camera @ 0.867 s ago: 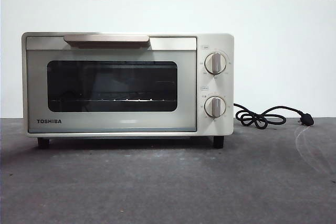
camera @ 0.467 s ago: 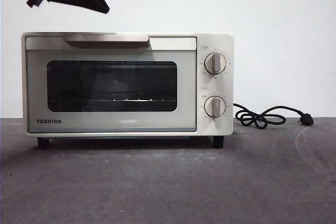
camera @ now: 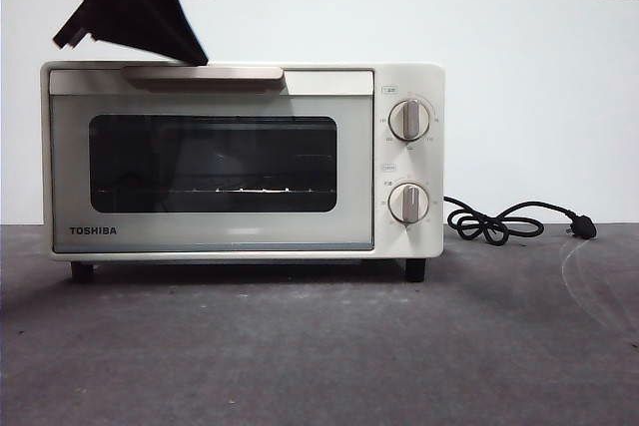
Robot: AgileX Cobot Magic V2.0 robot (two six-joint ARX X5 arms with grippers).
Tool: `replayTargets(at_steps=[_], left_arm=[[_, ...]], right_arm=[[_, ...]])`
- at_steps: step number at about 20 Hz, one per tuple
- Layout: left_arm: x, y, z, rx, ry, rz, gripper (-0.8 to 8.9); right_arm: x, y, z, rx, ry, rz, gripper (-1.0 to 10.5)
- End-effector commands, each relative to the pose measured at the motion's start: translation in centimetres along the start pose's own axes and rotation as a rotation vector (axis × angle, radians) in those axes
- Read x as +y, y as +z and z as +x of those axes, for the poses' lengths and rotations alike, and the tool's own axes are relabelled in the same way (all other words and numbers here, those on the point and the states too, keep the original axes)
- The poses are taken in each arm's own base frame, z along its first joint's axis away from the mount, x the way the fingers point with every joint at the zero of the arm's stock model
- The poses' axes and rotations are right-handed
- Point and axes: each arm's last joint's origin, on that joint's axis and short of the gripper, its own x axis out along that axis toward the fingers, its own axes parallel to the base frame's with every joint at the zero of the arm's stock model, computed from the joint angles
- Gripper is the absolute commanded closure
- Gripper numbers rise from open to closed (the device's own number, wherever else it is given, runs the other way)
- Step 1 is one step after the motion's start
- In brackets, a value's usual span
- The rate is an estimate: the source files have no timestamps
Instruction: Take the corn from the table,put the corn in the oven
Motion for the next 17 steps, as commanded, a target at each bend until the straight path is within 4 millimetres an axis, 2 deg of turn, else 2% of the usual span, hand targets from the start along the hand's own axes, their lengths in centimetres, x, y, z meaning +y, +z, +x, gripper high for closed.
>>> replayTargets(at_steps=[1,10,17], left_arm=[[0.1,-0.3,0.3,0.034,0.027,0.011,8.19],[-0.3,-1.8,0.3,0.181,0.030,-0.017,8.19],[-2.6,-3.5,0.8,0.340,-0.029,0.034,8.19]], right_arm=[[0.0,0.1,-0.1,-0.005,0.000,-0.005,9.6],[0.0,-0.2,-0.1,0.018,-0.013,-0.009,9.6],[0.0,-0.2,-0.1,0.018,-0.012,-0.017,9.6]])
